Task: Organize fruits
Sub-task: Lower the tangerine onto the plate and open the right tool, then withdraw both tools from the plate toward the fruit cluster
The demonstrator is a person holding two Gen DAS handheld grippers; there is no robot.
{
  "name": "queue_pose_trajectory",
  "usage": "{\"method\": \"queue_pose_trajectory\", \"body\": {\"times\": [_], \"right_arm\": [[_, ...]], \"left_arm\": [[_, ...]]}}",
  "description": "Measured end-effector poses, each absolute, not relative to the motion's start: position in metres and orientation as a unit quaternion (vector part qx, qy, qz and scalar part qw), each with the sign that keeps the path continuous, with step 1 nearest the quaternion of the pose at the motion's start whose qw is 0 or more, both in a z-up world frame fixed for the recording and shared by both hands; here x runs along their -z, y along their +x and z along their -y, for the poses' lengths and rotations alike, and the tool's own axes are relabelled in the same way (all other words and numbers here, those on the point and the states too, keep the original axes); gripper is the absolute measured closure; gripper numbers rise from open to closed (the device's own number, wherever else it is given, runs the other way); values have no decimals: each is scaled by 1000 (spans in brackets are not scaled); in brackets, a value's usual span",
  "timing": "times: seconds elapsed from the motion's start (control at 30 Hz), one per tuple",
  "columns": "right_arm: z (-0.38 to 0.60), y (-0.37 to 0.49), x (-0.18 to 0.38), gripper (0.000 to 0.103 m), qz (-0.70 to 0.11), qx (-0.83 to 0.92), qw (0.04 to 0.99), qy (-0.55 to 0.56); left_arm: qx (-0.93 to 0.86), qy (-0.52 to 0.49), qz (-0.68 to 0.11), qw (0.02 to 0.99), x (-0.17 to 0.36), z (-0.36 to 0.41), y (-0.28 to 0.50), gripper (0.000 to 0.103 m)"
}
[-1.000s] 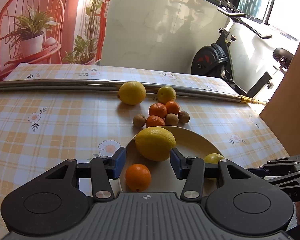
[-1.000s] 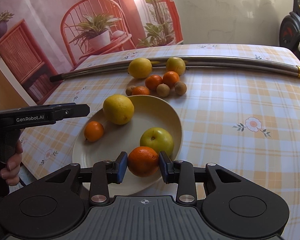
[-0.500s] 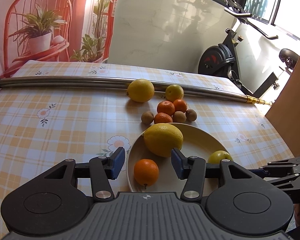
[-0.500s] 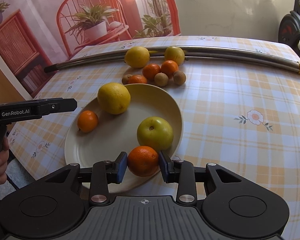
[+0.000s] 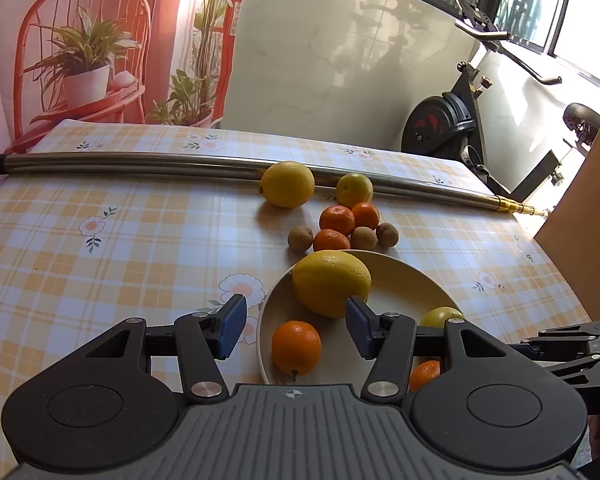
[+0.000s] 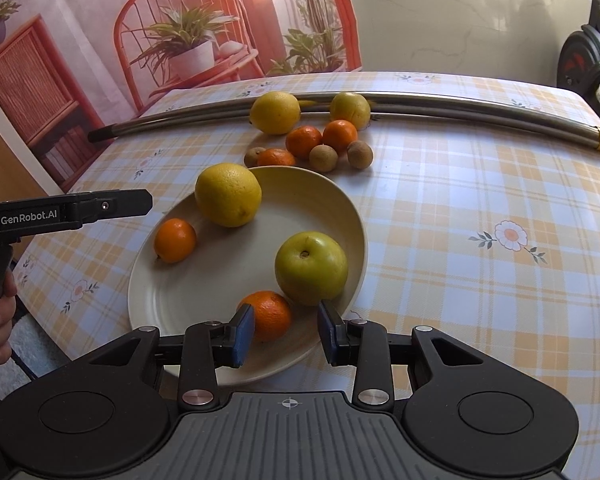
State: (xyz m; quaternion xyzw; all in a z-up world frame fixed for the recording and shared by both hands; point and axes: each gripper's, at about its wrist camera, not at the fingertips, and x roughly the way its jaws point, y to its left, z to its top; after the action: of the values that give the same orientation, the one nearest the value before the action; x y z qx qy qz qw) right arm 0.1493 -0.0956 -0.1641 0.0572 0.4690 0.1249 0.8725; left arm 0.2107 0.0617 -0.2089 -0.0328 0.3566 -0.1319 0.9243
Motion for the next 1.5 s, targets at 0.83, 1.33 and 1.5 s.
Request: {"method": "queue_pose_trajectory", "body": {"times": [0.83,1.33,1.5], "right_arm": [[122,178,112,70,-391,-101,913,49],[131,247,116,70,-369,-96,925,-7],[130,274,145,70,-398,-99,912,-10]], "left_arm": [[86,-44,-306,947,160,-98,235,46],[65,-48,-298,951,152,-103,267,46],[72,-46,-318,944,166,-99,285,46]]}}
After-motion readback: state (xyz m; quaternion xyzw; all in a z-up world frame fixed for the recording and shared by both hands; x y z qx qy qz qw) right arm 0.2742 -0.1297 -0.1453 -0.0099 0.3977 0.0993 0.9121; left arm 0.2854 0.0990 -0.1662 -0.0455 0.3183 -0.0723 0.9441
